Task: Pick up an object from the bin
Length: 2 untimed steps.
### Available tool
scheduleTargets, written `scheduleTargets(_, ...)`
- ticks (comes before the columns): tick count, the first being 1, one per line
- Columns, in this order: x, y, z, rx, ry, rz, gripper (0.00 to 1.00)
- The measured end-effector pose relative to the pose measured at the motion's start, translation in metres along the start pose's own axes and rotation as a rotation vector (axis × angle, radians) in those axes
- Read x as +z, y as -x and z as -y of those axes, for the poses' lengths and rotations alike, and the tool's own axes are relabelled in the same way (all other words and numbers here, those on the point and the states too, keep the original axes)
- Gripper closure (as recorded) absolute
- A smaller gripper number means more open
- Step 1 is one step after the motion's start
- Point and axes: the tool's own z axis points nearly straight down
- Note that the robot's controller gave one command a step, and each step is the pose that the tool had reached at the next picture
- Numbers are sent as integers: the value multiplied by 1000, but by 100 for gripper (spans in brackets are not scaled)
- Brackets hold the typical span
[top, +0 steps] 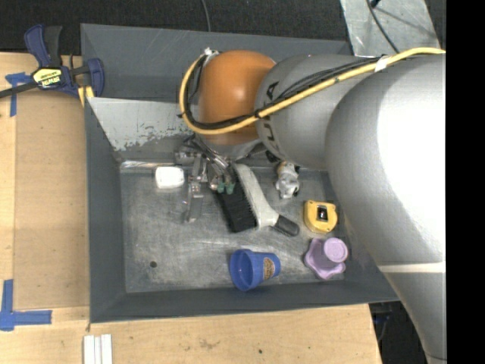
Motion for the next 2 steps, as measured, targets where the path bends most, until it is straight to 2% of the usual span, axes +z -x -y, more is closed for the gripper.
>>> scheduleTargets(1, 9, -1, -3, 21, 0, -3, 0)
scheduleTargets(2, 10, 5, -19, -118, 1, 9, 100)
